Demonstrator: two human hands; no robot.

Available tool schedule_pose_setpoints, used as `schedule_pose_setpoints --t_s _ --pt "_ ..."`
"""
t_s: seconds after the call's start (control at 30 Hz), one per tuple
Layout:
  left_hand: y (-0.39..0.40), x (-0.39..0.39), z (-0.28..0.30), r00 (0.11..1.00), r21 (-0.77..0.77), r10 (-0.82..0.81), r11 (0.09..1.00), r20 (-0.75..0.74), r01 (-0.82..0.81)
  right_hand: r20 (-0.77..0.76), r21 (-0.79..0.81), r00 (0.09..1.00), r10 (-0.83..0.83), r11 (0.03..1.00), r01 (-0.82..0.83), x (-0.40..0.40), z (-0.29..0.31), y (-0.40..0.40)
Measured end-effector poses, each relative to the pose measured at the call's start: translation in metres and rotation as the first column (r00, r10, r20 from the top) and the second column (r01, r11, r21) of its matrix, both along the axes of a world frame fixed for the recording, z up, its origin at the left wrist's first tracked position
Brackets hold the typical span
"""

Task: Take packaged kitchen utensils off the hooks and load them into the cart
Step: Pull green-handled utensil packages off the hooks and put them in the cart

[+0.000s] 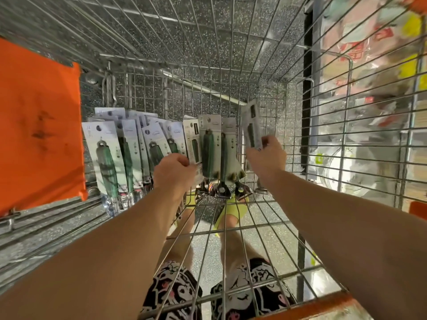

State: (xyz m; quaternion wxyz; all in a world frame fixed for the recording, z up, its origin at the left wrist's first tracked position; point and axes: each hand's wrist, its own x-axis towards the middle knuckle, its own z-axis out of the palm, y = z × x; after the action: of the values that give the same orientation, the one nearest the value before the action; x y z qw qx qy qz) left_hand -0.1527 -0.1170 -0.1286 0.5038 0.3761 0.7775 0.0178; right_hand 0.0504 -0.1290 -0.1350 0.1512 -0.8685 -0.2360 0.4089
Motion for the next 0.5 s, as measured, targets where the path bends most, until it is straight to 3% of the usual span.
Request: schedule_pose_setpoints --t_s 0.13,0.3,0.5 --pt "-0.003 -0.002 0.002 0.999 0.004 0.039 0.999 0.032 -0.039 -0.082 -0.023 0.996 -0.040 0.999 0.038 -0.010 -0.003 -0.006" --pt "-0.006 0.002 0.013 0.990 0.141 0.019 0.989 0.143 -0.039 -0.247 -0.043 0.967 -0.065 0.997 0.056 -0.026 0.005 -0.006" --pt "0.000 0.004 0.012 0.985 0.146 0.039 0.987 0.170 -0.064 -0.280 -0.035 0.959 -0.044 0.999 0.036 -0.040 0.002 0.002"
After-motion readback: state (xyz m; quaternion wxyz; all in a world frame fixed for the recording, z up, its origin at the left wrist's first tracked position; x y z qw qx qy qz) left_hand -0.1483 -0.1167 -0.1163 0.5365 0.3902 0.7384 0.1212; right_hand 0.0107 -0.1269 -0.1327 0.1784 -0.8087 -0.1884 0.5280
